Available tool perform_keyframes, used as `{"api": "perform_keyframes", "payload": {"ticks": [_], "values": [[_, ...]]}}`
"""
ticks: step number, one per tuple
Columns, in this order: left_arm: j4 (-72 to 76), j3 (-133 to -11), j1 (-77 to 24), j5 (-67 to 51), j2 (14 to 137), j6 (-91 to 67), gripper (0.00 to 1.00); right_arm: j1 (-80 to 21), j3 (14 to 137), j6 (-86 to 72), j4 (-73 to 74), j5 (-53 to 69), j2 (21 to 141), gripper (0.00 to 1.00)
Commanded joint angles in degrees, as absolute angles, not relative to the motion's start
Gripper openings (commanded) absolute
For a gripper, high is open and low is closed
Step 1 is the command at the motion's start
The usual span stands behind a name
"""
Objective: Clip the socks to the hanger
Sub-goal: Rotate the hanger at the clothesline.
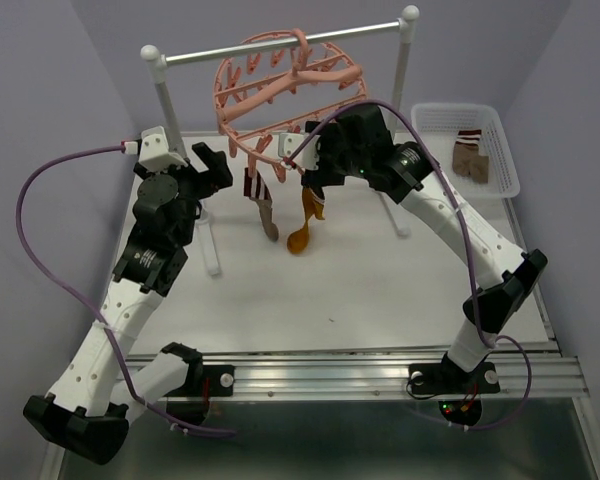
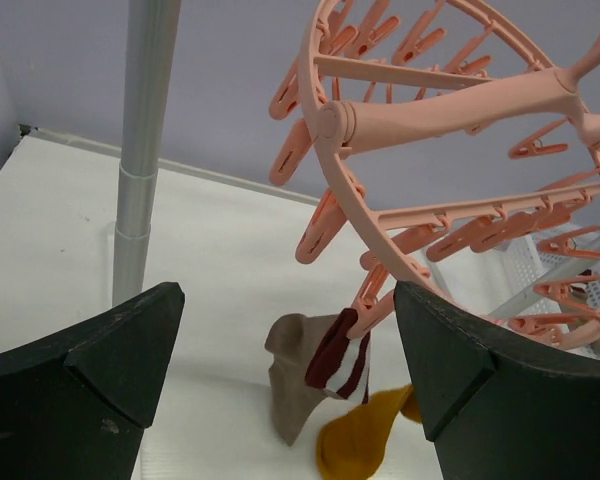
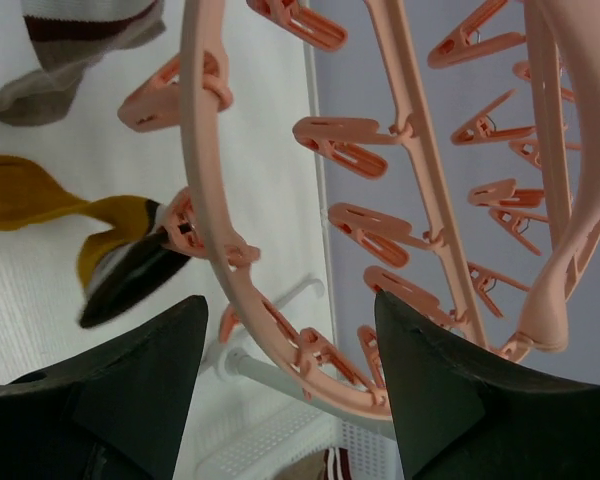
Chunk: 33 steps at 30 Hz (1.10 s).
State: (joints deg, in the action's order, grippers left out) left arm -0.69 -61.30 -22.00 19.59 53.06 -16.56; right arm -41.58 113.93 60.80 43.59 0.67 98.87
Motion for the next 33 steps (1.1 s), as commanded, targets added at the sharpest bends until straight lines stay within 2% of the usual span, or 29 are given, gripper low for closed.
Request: {"api": "perform_keyframes", "payload": {"ticks": [1, 8, 9, 12, 14, 21, 22, 25, 33], "values": [[1.76, -60.29, -21.80, 18.46, 51.94, -16.70, 0.99, -41.40, 114.00, 63.37, 44.75, 5.09, 98.00, 0.74], [1.58, -59.68, -21.80, 15.65, 52.12, -19.15, 0.99, -43.94, 114.88, 58.63, 42.72, 5.54, 101.51, 0.74], [1.58, -59.59, -21.80, 15.21, 52.21, -19.42, 0.99, -43.95, 114.61, 58.28, 41.93, 5.80, 101.60, 0.71], [1.67, -59.24, -21.88, 15.20, 52.47, -20.04, 0.99, -45.09, 114.61, 54.94, 40.09, 6.76, 102.04, 0.39], [1.84, -59.24, -21.80, 15.12, 52.56, -20.30, 0.99, -45.70, 114.70, 51.70, 38.85, 6.85, 102.04, 0.32], [2.90, -58.80, -21.88, 14.06, 53.26, -21.27, 0.99, -49.21, 116.54, 42.29, 37.09, 3.70, 103.18, 0.24], [2.90, -58.80, -21.80, 14.06, 53.35, -21.44, 0.99, -50.18, 116.98, 39.32, 36.83, 1.52, 104.14, 0.19], [2.99, -58.36, -21.88, 14.24, 53.18, -21.88, 0.99, -50.89, 120.05, 32.81, 34.99, -6.47, 105.99, 0.12], [3.34, -57.13, -21.88, 15.38, 52.21, -22.76, 0.99, -51.41, 127.61, 17.42, 33.75, -16.15, 112.04, 0.11]]}}
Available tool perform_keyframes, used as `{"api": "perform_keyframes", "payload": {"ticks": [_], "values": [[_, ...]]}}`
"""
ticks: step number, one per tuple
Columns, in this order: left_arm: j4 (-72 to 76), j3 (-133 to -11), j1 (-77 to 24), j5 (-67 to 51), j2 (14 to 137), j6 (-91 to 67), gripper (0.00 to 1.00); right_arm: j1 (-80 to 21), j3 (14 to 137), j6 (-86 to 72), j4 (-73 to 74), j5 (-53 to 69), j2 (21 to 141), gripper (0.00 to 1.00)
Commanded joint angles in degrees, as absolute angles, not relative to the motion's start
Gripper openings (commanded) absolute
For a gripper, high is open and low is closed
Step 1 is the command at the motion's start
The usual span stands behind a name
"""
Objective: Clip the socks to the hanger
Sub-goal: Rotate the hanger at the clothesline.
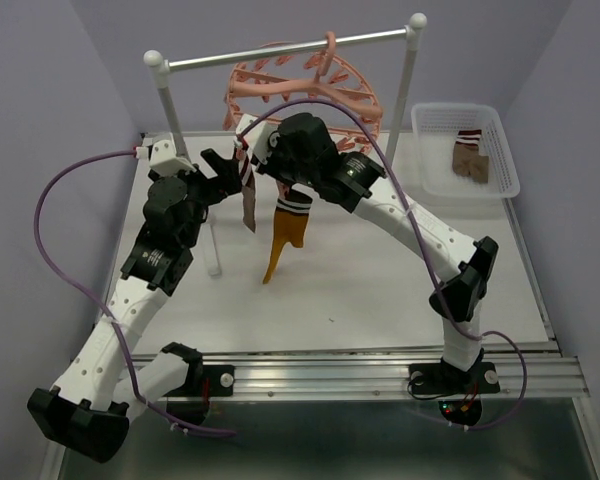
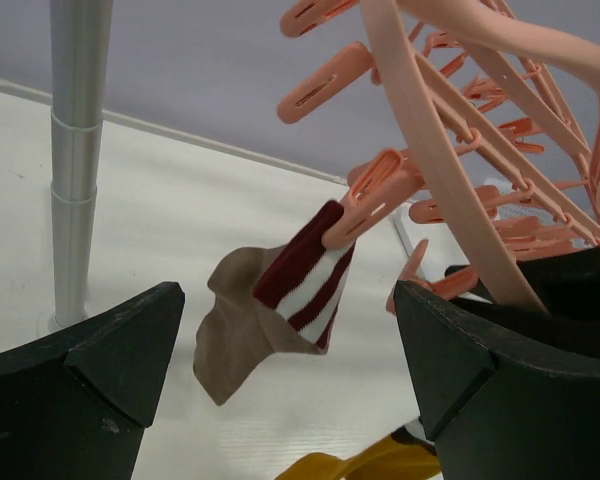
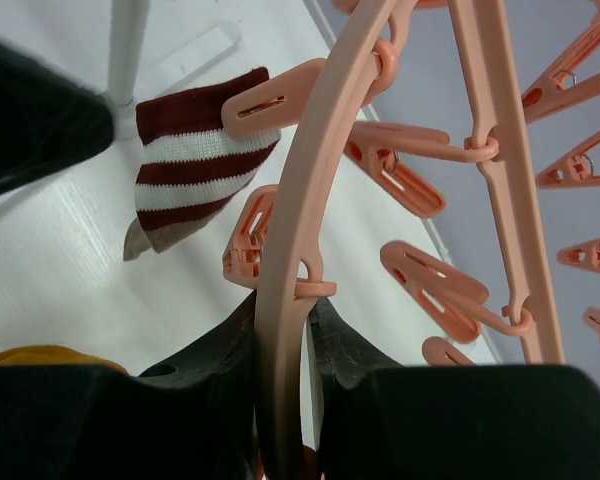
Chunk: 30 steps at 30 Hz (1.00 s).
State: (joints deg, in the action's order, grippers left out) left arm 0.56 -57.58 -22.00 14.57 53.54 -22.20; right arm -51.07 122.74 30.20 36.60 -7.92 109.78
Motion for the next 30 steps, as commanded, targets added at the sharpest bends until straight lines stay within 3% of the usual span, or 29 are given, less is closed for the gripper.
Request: {"api": "perform_keyframes", "payload": {"ticks": [1, 11, 18, 21, 22, 27, 30], "values": [[3.25, -57.04, -21.80, 15.55, 51.95, -22.76, 0.99, -51.42, 129.71, 16.18, 33.75, -16.78, 112.67, 0.11], [2.55, -55.46, -21.88, 19.69, 48.96, -23.91, 0.99, -51.94, 140.79, 1.07, 34.37, -24.00, 118.21, 0.14], [2.02, -54.76, -21.88, 19.60, 48.25, -24.96, 0.99, -52.47, 140.18, -4.83, 27.00, -28.56, 120.06, 0.26], [2.02, -54.14, -21.80, 19.43, 47.81, -25.40, 0.99, -52.47, 140.10, -4.31, 25.05, -30.49, 119.97, 0.39], [2.02, -54.05, -21.80, 19.25, 47.81, -25.66, 0.99, -52.47, 139.92, -3.87, 24.00, -30.59, 119.80, 0.52], [2.28, -53.96, -21.80, 18.98, 47.72, -26.19, 0.99, -52.47, 137.03, -2.20, 22.41, -27.43, 117.69, 0.70], [2.72, -53.96, -21.80, 18.37, 47.81, -26.46, 0.99, -52.47, 135.97, -1.50, 22.15, -26.46, 116.28, 0.70]]}}
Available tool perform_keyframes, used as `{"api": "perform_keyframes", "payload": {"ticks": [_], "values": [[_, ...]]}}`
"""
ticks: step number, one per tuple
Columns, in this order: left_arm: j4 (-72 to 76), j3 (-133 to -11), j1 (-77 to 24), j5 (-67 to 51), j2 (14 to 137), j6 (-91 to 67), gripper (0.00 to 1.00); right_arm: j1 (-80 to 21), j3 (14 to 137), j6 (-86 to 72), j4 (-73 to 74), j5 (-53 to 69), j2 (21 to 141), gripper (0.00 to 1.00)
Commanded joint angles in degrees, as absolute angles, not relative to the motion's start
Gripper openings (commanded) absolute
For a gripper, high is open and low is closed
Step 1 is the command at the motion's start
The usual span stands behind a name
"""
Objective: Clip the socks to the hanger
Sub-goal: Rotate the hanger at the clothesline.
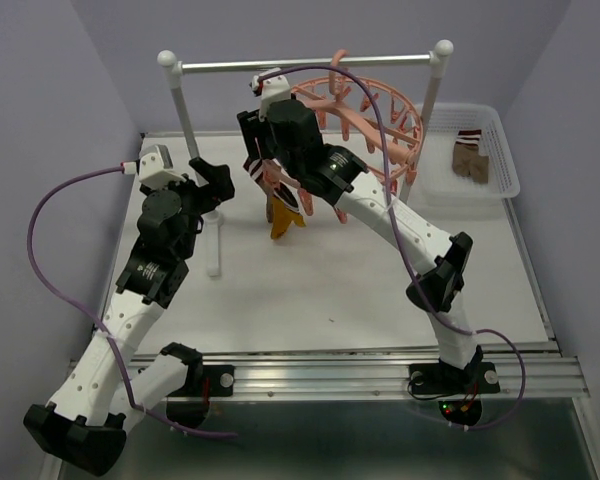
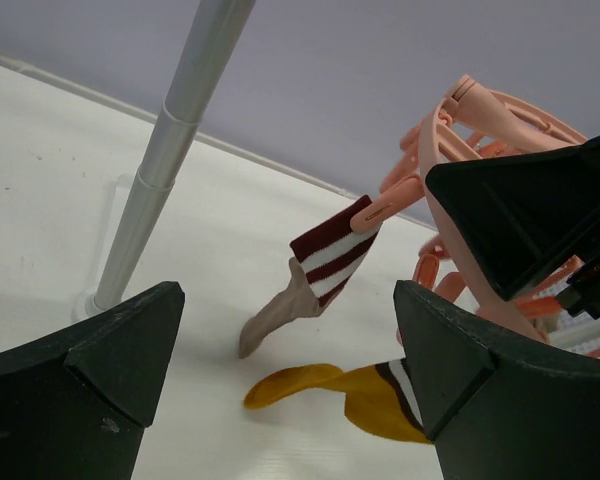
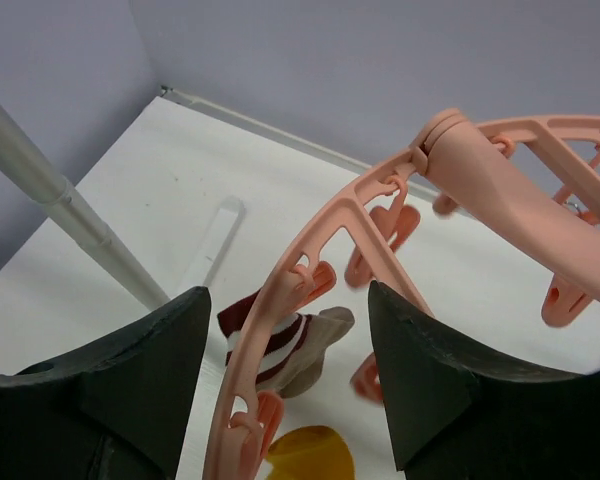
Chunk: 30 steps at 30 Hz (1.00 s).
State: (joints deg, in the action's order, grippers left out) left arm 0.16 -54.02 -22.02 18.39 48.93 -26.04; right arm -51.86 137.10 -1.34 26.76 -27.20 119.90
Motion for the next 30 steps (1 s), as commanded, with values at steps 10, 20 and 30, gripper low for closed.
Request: {"api": "perform_keyframes", "payload": {"ticks": [10, 20, 30], "values": [[10.54, -51.42, -21.88, 1.42, 47.90, -23.73, 0.99, -52.47, 133.86, 1.67, 24.86, -13.99, 110.14, 0.89], [15.38, -49.74, -24.25, -13.44, 52.29, -20.05, 0.99, -52.47, 131.57, 2.90, 27.24, -10.36, 104.07, 1.00], [14.68, -50.62, -31.02, -6.16, 54.75, -16.26, 0.99, -52.47, 116.47, 2.90, 27.33, -21.27, 90.72, 1.00]]}}
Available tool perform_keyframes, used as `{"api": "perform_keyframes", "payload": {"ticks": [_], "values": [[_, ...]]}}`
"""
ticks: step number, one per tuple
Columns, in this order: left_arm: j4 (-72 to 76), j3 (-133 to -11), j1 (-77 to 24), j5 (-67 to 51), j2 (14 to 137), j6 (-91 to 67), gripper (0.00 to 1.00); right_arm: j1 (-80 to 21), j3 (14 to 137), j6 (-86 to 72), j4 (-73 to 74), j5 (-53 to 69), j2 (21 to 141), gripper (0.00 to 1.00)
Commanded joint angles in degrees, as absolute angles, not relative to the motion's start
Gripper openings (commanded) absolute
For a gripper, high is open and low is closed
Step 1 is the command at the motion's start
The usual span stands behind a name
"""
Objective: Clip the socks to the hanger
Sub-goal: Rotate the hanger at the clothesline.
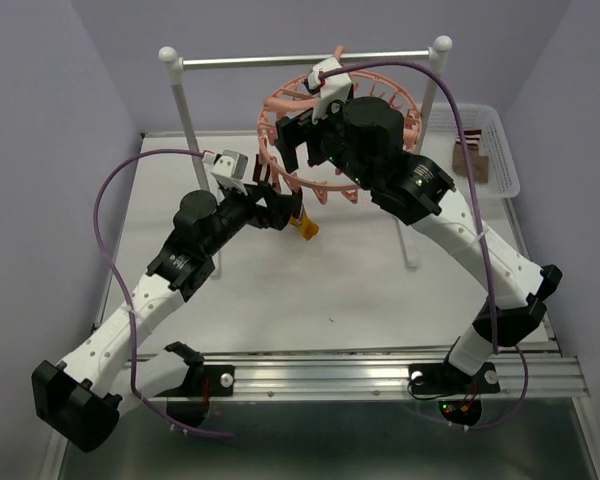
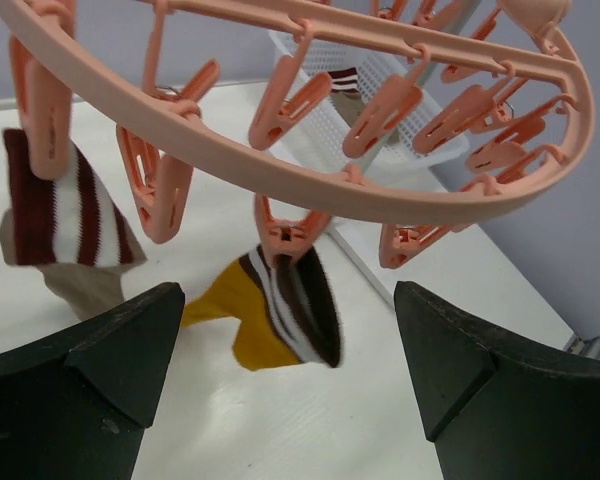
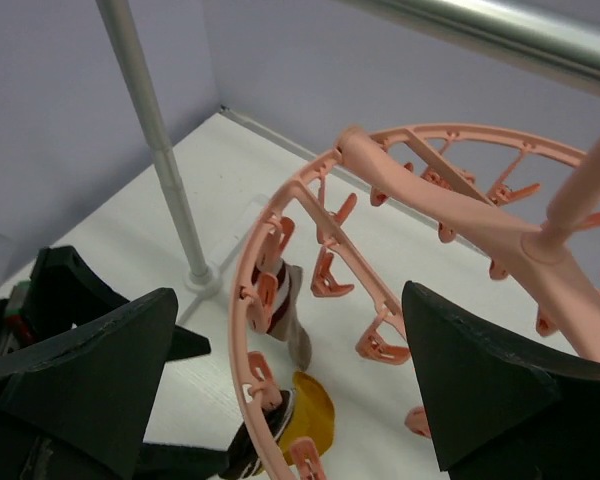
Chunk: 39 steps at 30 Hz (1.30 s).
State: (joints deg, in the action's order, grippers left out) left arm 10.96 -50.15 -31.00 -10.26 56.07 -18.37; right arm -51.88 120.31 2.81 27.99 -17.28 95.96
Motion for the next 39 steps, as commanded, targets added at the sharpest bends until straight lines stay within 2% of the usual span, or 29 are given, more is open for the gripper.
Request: {"api": "perform_keyframes", "payload": {"ticks": [1, 12, 24, 32, 37, 39], "values": [[15.29, -50.89, -30.94, -3.11, 55.02, -17.04, 0.99, -52.47, 112.63, 2.47, 27.25, -21.18, 87.92, 1.00], [12.57, -58.62, -30.94, 18.70, 65.20, -20.39, 0.99, -52.47, 92.48, -2.10, 24.52, -26.62, 70.33, 1.00], [15.38, -64.33, -30.59, 35.76, 68.46, -21.27, 0.99, -52.47, 83.06, -5.27, 24.61, -37.79, 62.85, 1.00], [13.01, -71.01, -26.46, 34.63, 73.48, -21.18, 0.99, -52.47, 80.60, -4.92, 24.87, -43.15, 60.91, 1.00], [12.57, -71.54, -25.58, 33.14, 73.04, -20.75, 0.99, -52.47, 79.37, -0.55, 25.05, -39.39, 61.87, 1.00], [12.22, -72.16, -25.40, 32.70, 72.25, -19.96, 0.99, -52.47, 78.05, 9.17, 24.96, -33.41, 62.05, 1.00]]}}
